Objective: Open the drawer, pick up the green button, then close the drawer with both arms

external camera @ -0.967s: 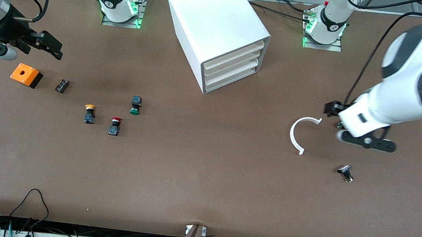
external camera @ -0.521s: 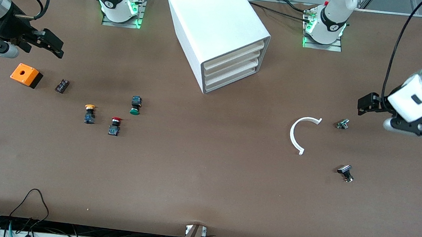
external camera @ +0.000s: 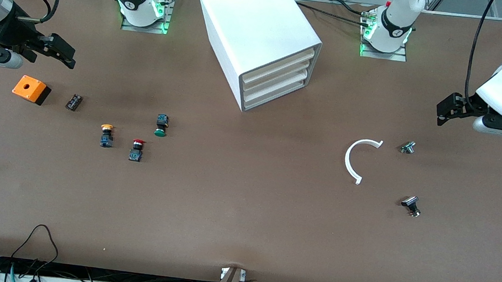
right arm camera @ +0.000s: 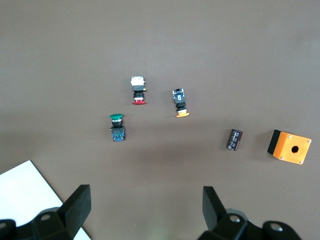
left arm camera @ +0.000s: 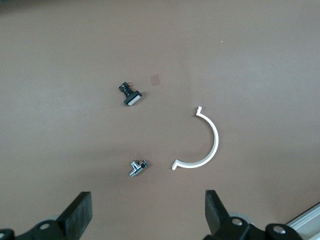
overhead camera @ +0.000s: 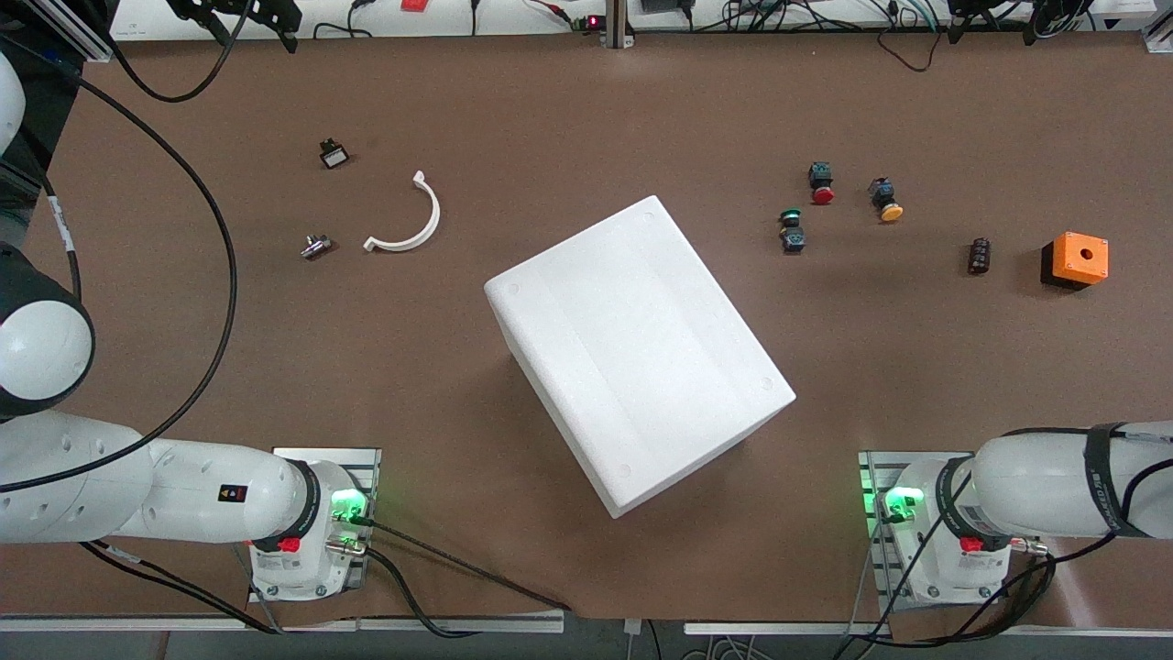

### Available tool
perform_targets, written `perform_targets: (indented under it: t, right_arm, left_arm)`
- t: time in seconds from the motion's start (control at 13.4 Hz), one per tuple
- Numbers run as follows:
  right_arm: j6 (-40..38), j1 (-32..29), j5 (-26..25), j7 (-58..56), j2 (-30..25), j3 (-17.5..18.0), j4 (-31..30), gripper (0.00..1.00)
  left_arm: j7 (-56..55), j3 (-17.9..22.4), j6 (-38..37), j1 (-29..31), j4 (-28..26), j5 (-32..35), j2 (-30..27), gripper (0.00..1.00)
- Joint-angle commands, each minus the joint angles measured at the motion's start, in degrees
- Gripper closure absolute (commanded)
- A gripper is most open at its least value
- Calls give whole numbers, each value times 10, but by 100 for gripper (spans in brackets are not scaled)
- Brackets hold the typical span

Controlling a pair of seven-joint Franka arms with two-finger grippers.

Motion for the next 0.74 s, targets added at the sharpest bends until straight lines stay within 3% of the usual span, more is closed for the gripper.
perform_targets:
  t: [0.0, 0.67]
  right_arm:
    - [-2, 4, -7, -3, -9, -1, 5, 1]
    - [-3, 3, -7, -4, -4, -1, 10, 1]
  left_arm:
    - [3, 8, -12, -7, -7, -12, -8, 1]
    - [-27, 7, -64, -8, 11, -11, -7, 1]
